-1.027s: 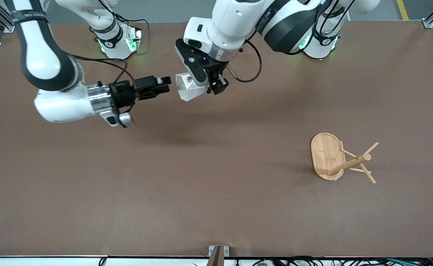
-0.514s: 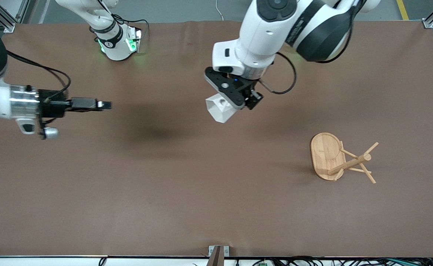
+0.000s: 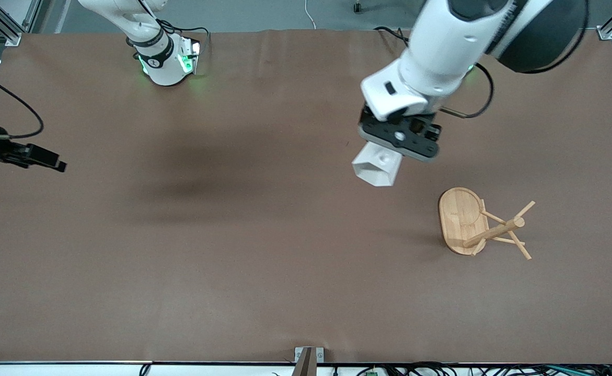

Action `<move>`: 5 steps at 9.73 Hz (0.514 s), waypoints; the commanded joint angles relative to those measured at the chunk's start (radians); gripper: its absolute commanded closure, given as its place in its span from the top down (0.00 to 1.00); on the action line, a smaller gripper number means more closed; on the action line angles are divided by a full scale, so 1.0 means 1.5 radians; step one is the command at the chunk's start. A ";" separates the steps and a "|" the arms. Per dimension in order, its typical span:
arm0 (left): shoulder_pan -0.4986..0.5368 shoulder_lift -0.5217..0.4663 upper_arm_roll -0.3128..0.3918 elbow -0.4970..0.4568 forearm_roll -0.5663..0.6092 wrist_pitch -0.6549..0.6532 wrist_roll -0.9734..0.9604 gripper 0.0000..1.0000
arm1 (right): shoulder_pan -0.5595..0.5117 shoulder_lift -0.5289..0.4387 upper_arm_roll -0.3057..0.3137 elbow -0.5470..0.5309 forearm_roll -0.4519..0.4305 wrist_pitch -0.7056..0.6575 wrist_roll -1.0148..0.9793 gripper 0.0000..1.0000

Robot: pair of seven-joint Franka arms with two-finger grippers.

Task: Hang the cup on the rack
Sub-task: 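Lower the cup onto the wooden rack peg with the left gripper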

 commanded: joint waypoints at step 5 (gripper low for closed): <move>0.092 -0.092 0.035 -0.299 -0.013 0.204 0.038 0.01 | -0.033 -0.054 0.048 0.110 -0.062 -0.161 0.082 1.00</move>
